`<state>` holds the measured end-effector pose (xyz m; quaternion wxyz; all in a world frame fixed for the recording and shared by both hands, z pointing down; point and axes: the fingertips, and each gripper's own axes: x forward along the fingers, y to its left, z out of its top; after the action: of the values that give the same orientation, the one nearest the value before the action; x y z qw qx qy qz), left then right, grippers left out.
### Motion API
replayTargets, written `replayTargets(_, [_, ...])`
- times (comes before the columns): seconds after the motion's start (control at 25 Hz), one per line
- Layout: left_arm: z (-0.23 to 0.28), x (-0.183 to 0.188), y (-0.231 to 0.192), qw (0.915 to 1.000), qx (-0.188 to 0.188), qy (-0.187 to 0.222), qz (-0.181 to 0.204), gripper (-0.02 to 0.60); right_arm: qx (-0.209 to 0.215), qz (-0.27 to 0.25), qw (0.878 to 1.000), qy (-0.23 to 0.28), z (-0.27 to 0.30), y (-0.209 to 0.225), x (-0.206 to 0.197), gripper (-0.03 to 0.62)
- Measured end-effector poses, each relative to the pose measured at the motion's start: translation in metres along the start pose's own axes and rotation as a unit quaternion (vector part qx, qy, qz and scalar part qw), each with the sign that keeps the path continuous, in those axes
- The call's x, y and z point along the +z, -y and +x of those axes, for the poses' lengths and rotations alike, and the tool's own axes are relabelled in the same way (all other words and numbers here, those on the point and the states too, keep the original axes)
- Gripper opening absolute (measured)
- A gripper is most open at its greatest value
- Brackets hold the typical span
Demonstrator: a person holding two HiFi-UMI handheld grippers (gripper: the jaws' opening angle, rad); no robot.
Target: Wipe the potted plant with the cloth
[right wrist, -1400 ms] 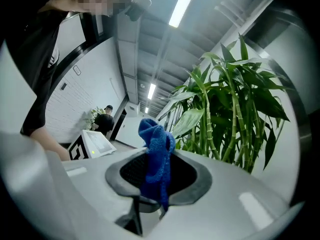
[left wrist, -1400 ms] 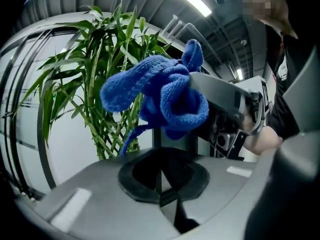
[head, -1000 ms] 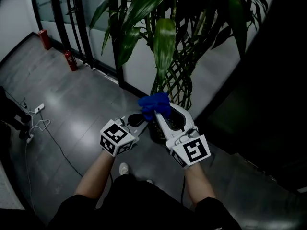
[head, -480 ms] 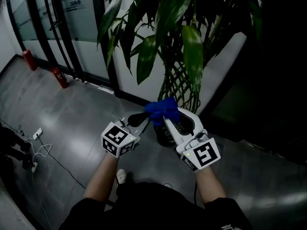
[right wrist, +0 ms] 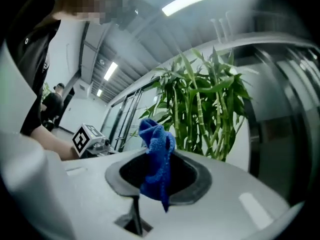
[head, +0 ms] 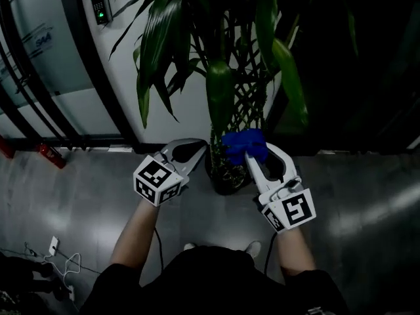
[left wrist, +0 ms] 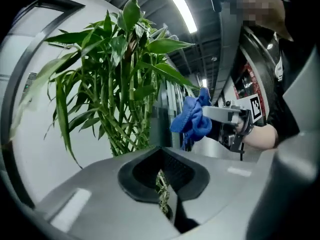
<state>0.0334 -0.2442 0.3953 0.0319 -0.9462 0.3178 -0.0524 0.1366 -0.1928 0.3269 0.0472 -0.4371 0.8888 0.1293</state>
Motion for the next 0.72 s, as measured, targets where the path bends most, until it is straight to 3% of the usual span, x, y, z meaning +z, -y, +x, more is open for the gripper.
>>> replayTargets(0.2, [0.024, 0.016, -0.004, 0.9988, -0.048, 0.007, 0.008, 0.006, -0.055, -0.064, 0.996, 0.038, -0.005, 0.012, 0.059, 0.104])
replayTargets(0.32, [0.037, 0.031, -0.003, 0.9981, -0.057, 0.01, 0.018, 0.008, -0.071, -0.072, 0.992, 0.074, -0.003, 0.022, 0.096, 0.104])
replayTargets(0.52, [0.05, 0.056, -0.006, 0.9978, -0.056, 0.034, 0.007, 0.007, -0.062, -0.064, 0.987, 0.131, 0.01, 0.025, 0.138, 0.104])
replayTargets(0.72, [0.049, 0.072, -0.02, 0.9985, -0.035, 0.037, 0.021, 0.008, -0.032, -0.059, 0.983, 0.168, 0.034, 0.015, 0.16, 0.104])
